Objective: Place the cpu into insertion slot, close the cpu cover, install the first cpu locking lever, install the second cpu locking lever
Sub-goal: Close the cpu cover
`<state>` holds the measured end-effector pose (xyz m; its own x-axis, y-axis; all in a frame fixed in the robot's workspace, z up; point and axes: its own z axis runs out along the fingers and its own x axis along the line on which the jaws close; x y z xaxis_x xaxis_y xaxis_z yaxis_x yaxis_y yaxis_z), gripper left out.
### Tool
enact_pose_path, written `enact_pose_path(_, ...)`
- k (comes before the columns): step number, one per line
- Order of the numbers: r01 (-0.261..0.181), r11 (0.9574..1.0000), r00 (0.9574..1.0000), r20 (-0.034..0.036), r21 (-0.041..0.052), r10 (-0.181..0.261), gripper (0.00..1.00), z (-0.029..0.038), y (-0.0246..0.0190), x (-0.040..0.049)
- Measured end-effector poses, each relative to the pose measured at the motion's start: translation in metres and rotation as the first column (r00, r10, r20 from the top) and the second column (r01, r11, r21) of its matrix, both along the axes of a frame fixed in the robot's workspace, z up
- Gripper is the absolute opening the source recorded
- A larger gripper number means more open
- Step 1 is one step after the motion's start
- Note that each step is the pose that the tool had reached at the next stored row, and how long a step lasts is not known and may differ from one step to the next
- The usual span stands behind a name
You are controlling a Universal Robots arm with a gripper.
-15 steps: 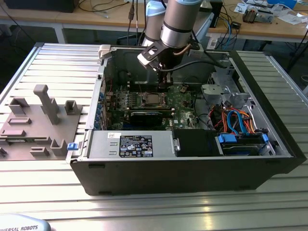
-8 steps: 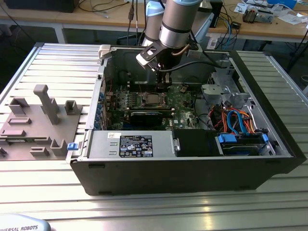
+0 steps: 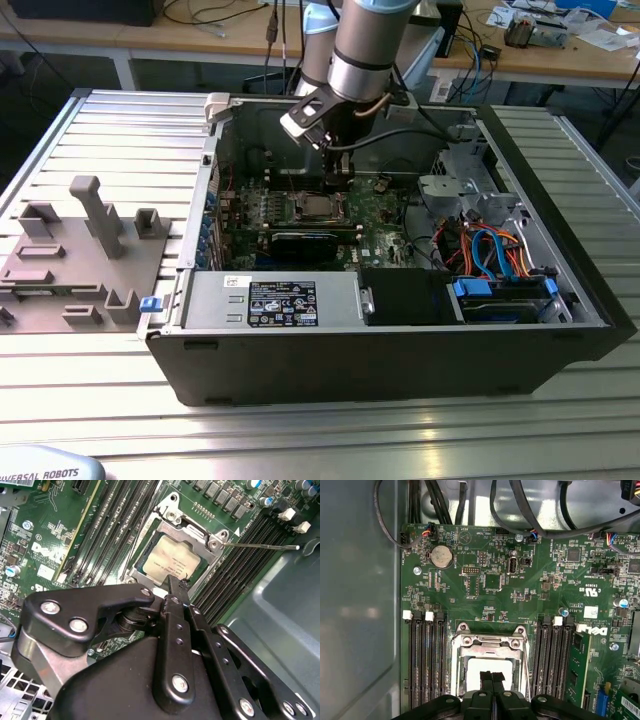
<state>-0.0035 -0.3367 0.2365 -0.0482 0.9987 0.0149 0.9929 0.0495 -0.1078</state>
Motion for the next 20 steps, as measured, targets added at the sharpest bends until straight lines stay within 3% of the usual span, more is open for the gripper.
enact_pose_path(20, 0.000, 1.0000, 1.0000, 0.0000, 0.0000, 0.000, 0.11, -0.0039, 0.0000, -0.0047)
